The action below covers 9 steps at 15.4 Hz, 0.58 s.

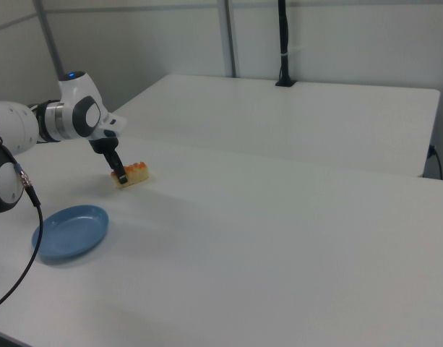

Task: Put the bread on a plate
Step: 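Close the gripper on the orange-topped bread roll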

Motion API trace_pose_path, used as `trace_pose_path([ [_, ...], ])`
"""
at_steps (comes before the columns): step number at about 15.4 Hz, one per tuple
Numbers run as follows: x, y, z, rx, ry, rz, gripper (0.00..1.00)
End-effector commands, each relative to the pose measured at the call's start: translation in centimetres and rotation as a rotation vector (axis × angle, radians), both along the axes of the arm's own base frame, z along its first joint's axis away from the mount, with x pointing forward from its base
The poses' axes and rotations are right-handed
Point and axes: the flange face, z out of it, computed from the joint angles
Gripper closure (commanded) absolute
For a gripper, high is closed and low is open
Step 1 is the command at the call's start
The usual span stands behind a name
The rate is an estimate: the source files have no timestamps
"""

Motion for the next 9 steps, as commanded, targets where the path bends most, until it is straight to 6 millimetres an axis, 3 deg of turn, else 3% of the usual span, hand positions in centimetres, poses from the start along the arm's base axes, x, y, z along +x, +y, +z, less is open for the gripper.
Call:
trace_pose_path([
  [1,0.3,0.3,0.1,-0.008,-0.025,0.010,0.77],
  [4,0.2,0.3,0.7,-0.009,-0.027,0.014,0.81],
  [9,-1.0,-0.4,6.0,-0.001,-0.055,0.037,0.82],
])
